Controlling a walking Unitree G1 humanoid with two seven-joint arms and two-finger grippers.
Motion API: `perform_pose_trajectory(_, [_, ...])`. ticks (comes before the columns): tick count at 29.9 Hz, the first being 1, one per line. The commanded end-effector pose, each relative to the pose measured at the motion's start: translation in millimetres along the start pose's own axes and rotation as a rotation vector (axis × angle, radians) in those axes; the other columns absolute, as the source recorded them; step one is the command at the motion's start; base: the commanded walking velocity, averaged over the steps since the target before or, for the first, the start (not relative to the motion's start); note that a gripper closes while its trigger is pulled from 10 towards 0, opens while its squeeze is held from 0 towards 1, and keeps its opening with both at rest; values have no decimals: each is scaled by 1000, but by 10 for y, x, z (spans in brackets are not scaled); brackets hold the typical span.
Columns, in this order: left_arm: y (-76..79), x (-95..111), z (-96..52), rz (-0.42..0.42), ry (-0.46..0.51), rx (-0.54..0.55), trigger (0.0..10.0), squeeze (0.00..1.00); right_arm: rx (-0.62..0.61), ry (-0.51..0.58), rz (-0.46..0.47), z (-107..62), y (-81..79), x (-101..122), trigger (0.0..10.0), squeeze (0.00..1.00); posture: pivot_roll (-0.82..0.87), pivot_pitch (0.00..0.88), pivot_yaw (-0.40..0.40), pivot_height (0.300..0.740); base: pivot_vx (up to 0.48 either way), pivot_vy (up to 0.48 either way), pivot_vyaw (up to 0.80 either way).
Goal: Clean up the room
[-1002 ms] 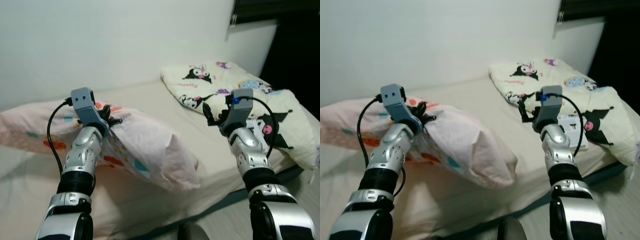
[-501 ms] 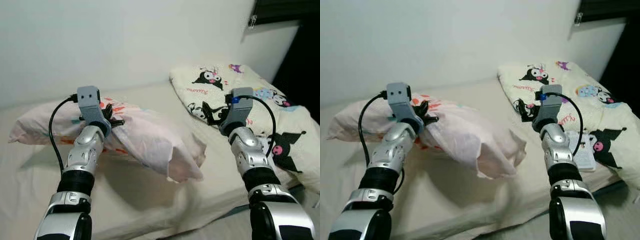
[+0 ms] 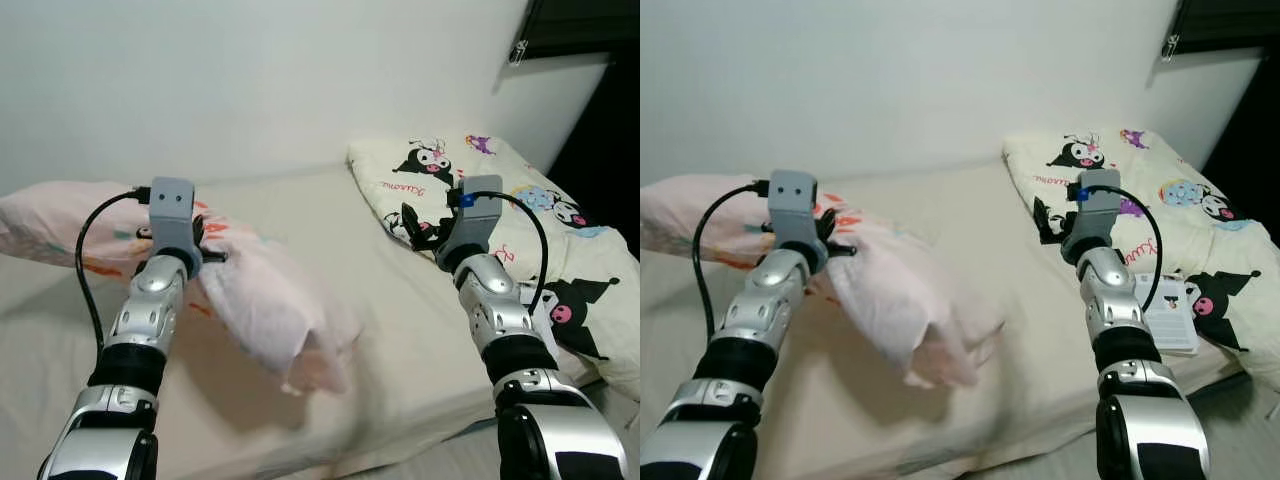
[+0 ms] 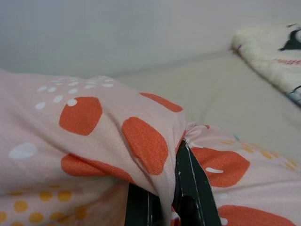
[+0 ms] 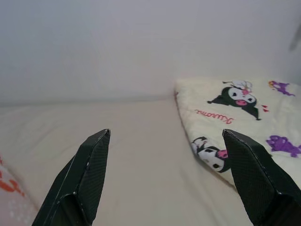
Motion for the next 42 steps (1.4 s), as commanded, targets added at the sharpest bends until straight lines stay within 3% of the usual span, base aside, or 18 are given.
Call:
perform_pose_trajectory(1, [-110, 72, -6, 40, 28, 30, 10000, 0, -3, -27, 17, -38, -31, -131, 10000, 0, -48, 0, -12, 740, -292, 300, 0])
perform_pose_trajectory(11, [-70, 16, -41, 38, 22, 21, 10000, 0, 20, -44, 21, -41, -120, -198, 10000, 0, -44, 0, -15, 740, -304, 266, -240])
perform_pose_trajectory(17, [141, 19, -76, 52, 47, -37, 10000, 0, 29, -44, 21, -32, -151, -198, 10000, 0, -44, 0, -15, 740, 0, 0, -800])
perform_pose_trajectory(30, [367, 107, -89, 72, 91, -96, 10000, 0, 10, -36, 24, -50, -140, -214, 10000, 0, -46, 0, -3, 740, 0, 0, -800])
perform_pose_trajectory(36, [386, 130, -80, 80, 97, -100, 10000, 0, 5, -35, 24, -56, -138, -224, 10000, 0, -49, 0, -2, 740, 0, 0, -794])
perform_pose_trajectory(42, [396, 160, -64, 80, 105, -104, 10000, 0, 34, -19, 7, -82, -205, -242, 10000, 0, -49, 0, -2, 740, 0, 0, 0])
Point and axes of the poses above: a point about 5 cm out from each wrist's last joint towards the gripper, its own z axis pointing out of the wrist towards the gripper, its own x axis along the axis of the wrist's last joint, y = z × x, the point moved 4 cm from there along z, pointing out of the wrist towards the gripper, and after that the axes turned 9 degrees about z, right-handed, at the moved point
